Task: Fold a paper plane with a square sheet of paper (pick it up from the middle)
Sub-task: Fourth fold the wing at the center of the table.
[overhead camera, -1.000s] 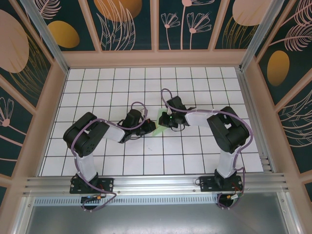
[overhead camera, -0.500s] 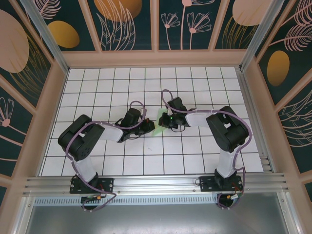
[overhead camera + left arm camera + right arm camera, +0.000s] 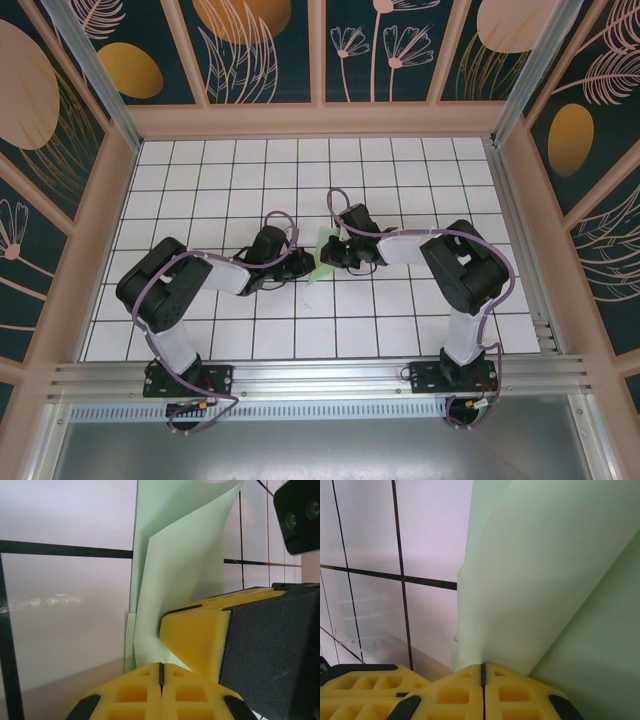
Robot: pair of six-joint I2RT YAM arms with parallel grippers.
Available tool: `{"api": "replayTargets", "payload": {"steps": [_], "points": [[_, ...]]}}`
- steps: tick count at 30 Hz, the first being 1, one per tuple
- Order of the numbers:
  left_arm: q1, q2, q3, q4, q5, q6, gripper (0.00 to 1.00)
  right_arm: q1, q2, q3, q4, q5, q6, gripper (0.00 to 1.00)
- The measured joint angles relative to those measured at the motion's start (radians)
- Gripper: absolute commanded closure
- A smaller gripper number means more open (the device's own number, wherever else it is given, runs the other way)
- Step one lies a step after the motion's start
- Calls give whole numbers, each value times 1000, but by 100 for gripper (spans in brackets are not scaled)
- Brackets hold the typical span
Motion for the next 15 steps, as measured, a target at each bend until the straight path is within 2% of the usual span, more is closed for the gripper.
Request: {"api": "replayTargets", "payload": {"steps": [15], "points": [[-2,17,29,-73,-13,51,97,2,0,0,-3,-15,0,93]]}}
